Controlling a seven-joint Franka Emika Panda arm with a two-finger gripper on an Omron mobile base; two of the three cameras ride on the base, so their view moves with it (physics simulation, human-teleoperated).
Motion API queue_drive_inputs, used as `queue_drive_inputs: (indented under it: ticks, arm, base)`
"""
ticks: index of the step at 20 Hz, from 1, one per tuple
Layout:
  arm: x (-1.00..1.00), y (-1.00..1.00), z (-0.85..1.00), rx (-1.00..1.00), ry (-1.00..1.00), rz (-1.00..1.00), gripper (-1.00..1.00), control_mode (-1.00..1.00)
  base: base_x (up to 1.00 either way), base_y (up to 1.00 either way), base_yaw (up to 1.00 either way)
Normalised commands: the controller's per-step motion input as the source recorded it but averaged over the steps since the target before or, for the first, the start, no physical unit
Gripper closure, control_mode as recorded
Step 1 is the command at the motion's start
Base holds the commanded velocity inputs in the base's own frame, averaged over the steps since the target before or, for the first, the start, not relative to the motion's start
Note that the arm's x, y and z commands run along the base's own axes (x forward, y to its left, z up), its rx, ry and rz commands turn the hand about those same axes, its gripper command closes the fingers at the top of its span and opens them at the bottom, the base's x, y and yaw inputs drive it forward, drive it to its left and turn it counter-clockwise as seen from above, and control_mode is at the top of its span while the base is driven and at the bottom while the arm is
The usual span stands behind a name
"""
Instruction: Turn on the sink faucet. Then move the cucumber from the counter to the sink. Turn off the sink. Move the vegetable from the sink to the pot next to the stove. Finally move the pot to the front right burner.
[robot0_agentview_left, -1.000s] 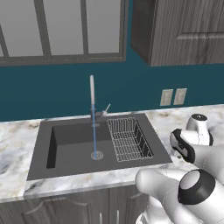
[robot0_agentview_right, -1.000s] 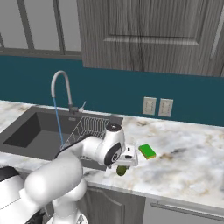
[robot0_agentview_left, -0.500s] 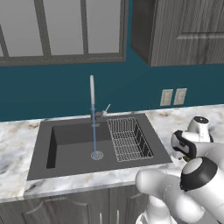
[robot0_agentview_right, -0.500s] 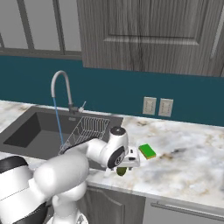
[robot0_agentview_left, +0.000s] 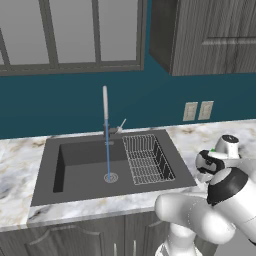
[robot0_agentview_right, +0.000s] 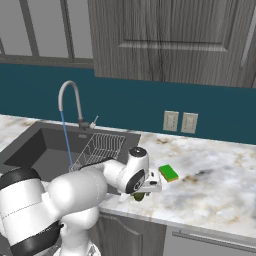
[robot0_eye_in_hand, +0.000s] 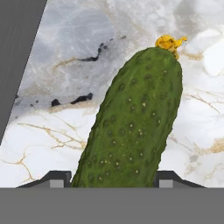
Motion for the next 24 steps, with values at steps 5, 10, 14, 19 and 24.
queue_drive_inputs:
  ticks: [5, 10, 14, 19, 24]
  arm:
    - [-0.02, 0.30, 0.07, 0.00, 0.00, 0.00, 1.00, -1.00]
    - [0.00, 0.81, 0.29, 0.01, 0.00, 0.00, 1.00, -1.00]
    - [0.04, 0.97, 0.26, 0.01, 0.00, 0.02, 1.00, -1.00]
    - [0.13, 0.97, 0.19, 0.00, 0.00, 0.04, 1.00, -1.00]
    - [0.35, 0.93, 0.14, 0.01, 0.00, 0.04, 1.00, -1.00]
  base:
    - [0.00, 0.00, 0.00]
    - [0.00, 0.00, 0.00]
    - [0.00, 0.00, 0.00]
    - [0.00, 0.00, 0.00]
    - [0.00, 0.00, 0.00]
